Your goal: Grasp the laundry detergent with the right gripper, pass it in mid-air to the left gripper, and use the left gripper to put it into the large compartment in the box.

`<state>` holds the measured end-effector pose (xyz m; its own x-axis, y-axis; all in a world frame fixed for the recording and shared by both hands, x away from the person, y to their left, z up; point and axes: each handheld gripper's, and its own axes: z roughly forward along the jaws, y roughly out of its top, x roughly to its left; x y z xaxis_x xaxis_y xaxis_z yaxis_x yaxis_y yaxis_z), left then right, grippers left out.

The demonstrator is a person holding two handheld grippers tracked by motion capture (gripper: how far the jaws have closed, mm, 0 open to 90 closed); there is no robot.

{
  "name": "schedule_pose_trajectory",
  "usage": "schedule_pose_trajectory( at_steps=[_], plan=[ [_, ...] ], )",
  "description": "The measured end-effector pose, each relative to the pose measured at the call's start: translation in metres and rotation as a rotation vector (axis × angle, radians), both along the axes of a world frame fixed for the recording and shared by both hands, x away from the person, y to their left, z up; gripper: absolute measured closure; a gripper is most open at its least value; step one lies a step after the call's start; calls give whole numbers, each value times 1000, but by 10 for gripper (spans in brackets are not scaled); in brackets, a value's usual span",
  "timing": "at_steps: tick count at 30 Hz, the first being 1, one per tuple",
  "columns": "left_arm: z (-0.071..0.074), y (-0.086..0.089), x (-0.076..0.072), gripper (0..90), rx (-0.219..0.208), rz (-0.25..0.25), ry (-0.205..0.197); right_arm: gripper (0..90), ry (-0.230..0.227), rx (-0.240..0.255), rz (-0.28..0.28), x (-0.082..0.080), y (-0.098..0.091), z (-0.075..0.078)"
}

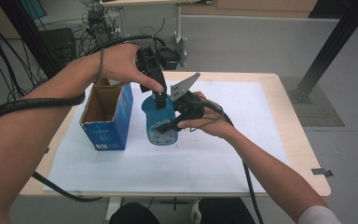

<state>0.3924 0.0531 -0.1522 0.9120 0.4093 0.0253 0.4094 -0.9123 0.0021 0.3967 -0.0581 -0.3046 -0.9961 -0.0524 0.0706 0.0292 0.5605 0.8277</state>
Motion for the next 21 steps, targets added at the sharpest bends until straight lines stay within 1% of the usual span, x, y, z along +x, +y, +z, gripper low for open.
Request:
schedule_pose_trajectory(
  at_steps=[4,8,13,14,21],
  plan=[
    [-2,0,1,49,2,-5,-2,451,-1,6,1,0,0,1],
    [-3,-1,1,49,14,-14,4,451,1,12,-3,1,0,2],
    [-5,-2,1,48,11,-14,7,451,0,13,-3,1,-2,4],
    [-4,-3,2,48,20,-19,10,451,-2,13,-5,1,-2,4],
    [-9,-7,1,48,19,-35,21,451,-3,27,-5,1,-6,7]
  ],
)
